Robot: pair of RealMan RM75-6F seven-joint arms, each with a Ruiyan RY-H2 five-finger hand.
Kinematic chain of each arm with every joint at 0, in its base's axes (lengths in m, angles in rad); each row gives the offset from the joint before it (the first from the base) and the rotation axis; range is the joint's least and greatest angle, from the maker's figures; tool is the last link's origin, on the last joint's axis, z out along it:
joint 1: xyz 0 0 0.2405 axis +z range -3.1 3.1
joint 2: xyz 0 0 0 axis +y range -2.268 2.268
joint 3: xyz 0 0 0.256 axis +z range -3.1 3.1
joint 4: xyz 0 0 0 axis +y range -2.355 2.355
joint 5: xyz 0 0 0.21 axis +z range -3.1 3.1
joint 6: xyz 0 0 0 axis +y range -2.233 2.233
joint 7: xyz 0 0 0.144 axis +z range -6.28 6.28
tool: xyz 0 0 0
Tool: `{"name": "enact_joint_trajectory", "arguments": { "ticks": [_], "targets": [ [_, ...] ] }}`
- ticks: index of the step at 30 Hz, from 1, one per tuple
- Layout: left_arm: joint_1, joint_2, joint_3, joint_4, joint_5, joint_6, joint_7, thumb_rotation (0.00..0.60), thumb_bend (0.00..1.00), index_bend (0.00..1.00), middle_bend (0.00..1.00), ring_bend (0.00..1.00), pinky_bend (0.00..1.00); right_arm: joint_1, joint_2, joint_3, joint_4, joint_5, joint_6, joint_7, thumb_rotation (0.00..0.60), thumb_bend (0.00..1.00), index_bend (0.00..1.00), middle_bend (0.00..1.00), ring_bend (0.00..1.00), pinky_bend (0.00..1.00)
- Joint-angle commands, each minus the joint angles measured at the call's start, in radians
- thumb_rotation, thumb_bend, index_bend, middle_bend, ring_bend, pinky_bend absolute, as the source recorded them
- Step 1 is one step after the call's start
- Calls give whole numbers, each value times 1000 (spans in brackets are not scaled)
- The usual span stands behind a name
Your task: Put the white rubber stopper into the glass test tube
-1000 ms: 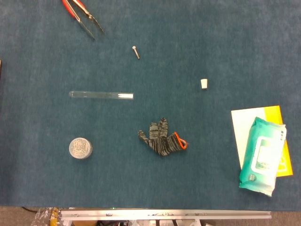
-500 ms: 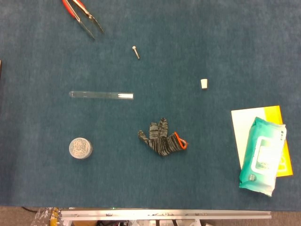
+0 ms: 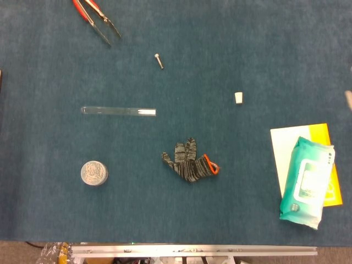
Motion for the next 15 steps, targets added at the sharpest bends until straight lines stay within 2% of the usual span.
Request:
{"name": "enact_joint_trajectory", "arguments": {
  "ticks": [1, 4, 15],
  "targets": [
    [-1, 3, 0, -1, 2, 1, 3, 600, 341, 261, 233, 67, 81, 77, 0, 21, -5, 88, -122, 2, 323, 292, 340, 186, 45, 166],
    [-1, 7, 0, -4, 4, 2, 6, 600, 341, 261, 233, 67, 81, 136, -9, 28, 6, 137, -197, -26, 289, 263, 340, 161, 16, 125],
    [-3, 6, 1, 9, -1, -2, -14, 600, 341, 261, 233, 67, 81, 298, -154, 15, 81, 302, -287, -176, 287, 240, 340, 157, 10, 116]
  ]
}}
